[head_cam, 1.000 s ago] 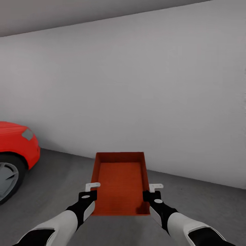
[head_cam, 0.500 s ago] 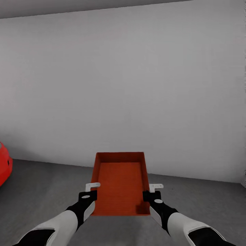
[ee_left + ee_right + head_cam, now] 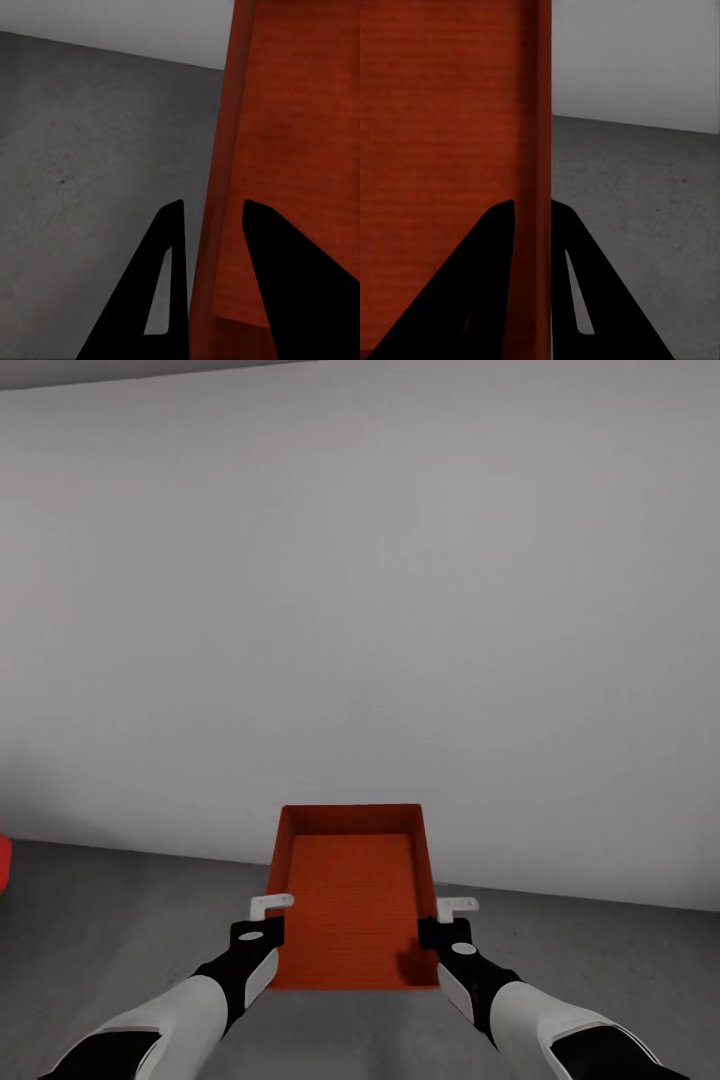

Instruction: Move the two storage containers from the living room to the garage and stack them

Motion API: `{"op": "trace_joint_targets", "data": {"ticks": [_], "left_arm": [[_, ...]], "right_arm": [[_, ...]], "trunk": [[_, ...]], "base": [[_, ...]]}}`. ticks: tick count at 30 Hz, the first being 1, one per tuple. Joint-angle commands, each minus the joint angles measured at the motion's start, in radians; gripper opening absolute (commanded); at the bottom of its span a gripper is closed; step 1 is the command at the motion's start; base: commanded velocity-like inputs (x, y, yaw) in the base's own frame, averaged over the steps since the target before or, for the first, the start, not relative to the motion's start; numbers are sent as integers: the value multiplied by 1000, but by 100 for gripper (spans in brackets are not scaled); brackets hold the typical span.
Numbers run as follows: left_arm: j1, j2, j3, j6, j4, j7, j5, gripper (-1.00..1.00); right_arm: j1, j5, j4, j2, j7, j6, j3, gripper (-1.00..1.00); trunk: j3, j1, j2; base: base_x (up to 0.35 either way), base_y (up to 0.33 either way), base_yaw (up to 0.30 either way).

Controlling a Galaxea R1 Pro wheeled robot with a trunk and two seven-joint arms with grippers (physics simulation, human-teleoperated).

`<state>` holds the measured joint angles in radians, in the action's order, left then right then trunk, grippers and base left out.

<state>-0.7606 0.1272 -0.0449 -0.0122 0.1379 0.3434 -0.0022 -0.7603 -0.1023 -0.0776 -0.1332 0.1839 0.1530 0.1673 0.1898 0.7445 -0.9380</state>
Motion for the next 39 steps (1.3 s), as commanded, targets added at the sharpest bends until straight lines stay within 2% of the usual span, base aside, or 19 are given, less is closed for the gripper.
{"op": "trace_joint_targets", "data": {"ticks": [1,20,29,39], "left_arm": [[0,-38,-18,-1,-3,5,7,-100],[0,-38,-17,-4,-3,6,5,-100],[0,-37,-16,-6,-3,6,2,-100],[1,-37,-16,-6,-3,6,2,-100]], "right_arm": [[-2,-4,-2,12,17,41,-66,-100],[-2,-4,-2,12,18,42,-65,-100],[-2,-4,-2,11,18,41,-65,-100],[-3,-4,-2,10,18,39,-65,-100]], "trunk": [[1,1,-1],[1,1,-1],[1,1,-1],[1,1,-1]], "base": [[323,0,0],[318,0,0],[56,0,-37],[2,0,-261]]}}
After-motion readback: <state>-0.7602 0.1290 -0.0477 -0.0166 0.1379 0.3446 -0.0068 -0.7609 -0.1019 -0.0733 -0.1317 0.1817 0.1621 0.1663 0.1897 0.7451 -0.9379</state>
